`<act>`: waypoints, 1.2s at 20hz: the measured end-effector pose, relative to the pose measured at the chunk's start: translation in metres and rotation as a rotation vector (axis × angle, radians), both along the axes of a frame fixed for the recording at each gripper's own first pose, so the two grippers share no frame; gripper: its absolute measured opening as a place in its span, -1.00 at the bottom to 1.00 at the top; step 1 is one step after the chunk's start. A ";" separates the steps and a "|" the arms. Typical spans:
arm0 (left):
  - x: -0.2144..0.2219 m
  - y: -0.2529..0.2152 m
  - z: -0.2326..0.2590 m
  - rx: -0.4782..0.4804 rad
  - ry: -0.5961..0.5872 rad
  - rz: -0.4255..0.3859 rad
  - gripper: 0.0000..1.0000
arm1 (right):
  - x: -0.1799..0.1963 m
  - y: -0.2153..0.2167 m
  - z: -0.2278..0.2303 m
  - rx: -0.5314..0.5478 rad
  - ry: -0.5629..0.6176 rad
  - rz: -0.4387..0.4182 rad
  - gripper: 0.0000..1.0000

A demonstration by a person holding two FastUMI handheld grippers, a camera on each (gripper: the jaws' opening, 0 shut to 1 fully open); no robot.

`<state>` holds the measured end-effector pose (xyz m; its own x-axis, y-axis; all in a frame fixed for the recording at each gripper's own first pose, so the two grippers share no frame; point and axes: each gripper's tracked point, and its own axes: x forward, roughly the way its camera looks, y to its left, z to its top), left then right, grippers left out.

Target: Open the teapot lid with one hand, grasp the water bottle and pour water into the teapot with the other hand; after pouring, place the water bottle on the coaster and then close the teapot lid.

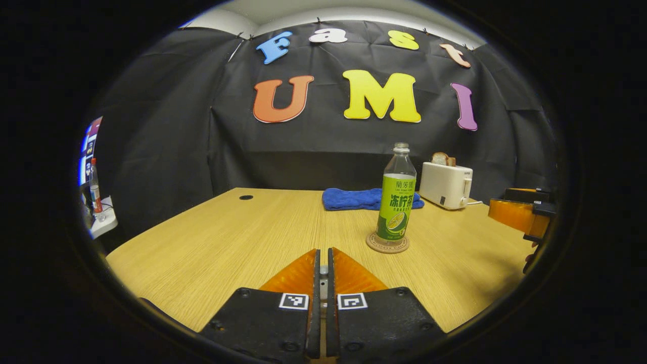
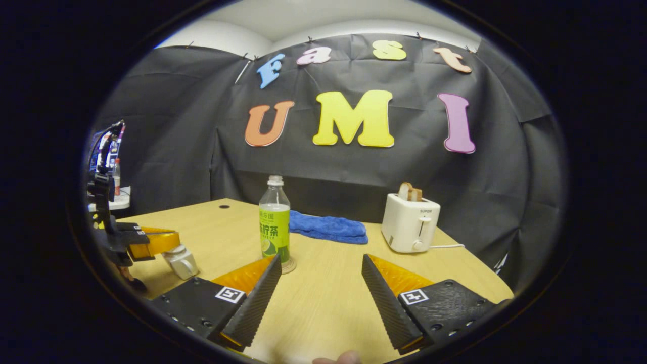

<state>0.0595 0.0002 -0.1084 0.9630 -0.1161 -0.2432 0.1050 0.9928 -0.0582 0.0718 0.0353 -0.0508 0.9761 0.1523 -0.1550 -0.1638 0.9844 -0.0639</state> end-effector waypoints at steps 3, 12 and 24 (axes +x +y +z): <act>-0.003 0.003 0.008 0.007 -0.020 0.024 -0.10 | -0.003 -0.006 -0.001 0.021 -0.002 -0.014 0.92; -0.020 0.019 0.110 -0.003 -0.205 0.083 0.95 | -0.021 -0.025 0.028 0.080 -0.070 -0.063 0.96; -0.071 -0.015 0.146 -0.019 -0.277 0.052 0.95 | -0.069 -0.032 0.074 0.049 -0.195 -0.122 0.90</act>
<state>-0.0111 -0.0143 0.0373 0.9973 -0.0667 0.0323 0.0683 0.9963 -0.0530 0.0032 0.0036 0.0231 0.9985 0.0340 0.0431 -0.0325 0.9989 -0.0341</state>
